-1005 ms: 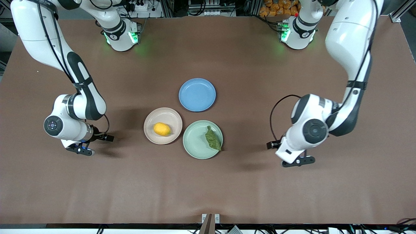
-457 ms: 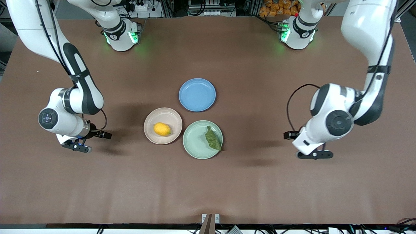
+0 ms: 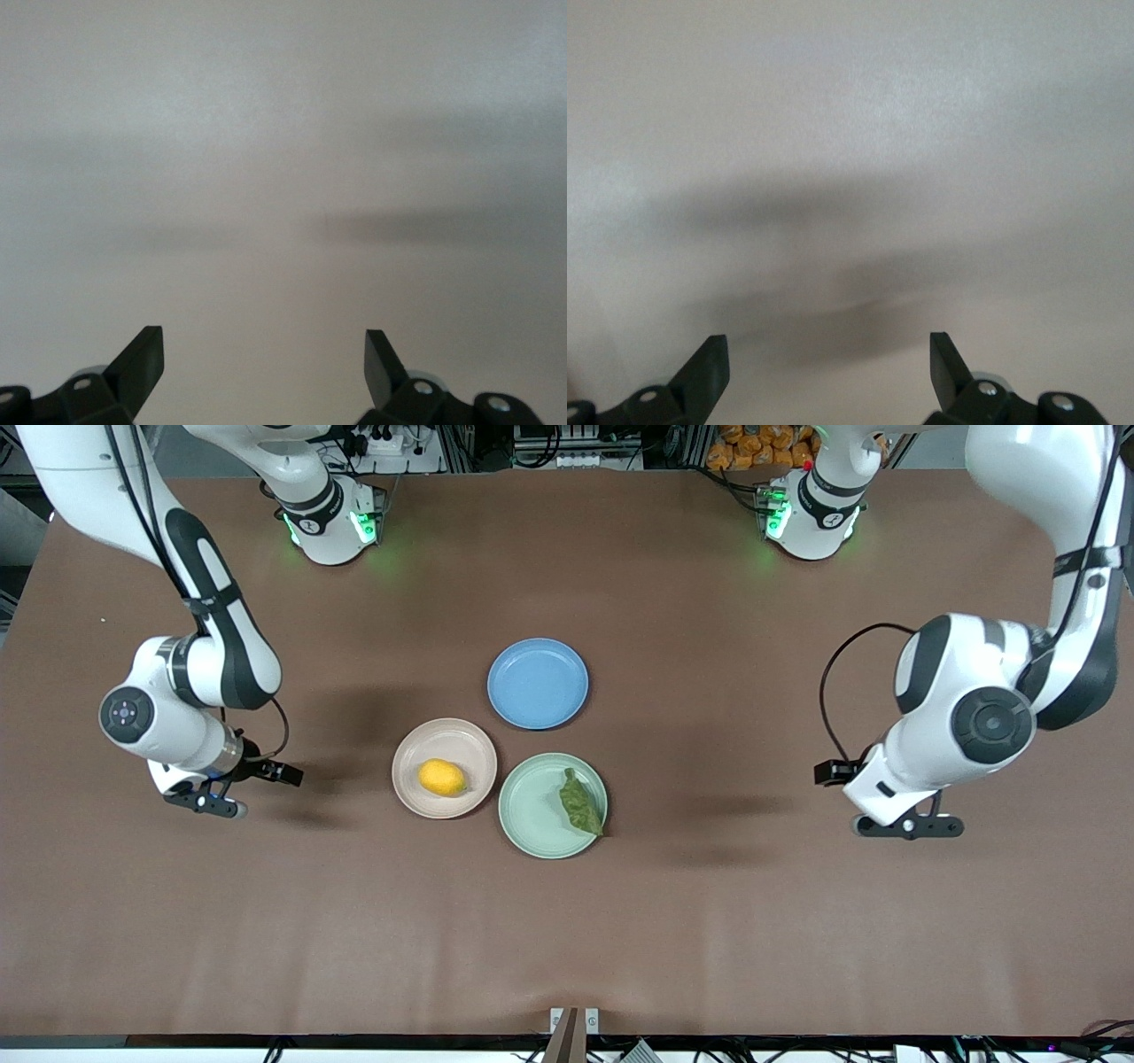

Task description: Place lemon and lettuce in plates

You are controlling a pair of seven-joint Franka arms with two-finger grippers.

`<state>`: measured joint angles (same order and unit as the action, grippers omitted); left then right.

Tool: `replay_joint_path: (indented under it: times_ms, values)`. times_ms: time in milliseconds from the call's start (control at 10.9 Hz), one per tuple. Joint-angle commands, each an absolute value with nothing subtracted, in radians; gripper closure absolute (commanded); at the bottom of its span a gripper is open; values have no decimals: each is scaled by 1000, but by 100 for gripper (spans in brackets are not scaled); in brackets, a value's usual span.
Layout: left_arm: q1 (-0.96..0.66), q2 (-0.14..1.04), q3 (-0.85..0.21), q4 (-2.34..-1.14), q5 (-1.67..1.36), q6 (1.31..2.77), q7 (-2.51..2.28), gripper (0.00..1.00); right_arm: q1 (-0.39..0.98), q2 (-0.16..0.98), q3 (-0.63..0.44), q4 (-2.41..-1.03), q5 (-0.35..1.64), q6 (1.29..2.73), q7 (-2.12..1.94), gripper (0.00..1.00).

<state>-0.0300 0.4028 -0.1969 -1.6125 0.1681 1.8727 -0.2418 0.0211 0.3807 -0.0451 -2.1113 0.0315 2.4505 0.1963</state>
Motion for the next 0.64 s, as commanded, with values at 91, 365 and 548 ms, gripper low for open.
replay_joint_path:
  times_ms: [91, 365, 548]
  values:
    - [-35, 299, -137, -1660, 69, 1823, -141, 0, 26, 217, -32, -2284, 17, 2516, 192, 0]
    - [-54, 256, -85, -1651, 0, 1813, -138, 0, 49, 132, -32, -2318, 17, 2462, 204, 0]
    - [-55, 239, -81, -1632, -3, 1806, -140, 0, 48, 75, -32, -2318, 17, 2393, 203, 0]
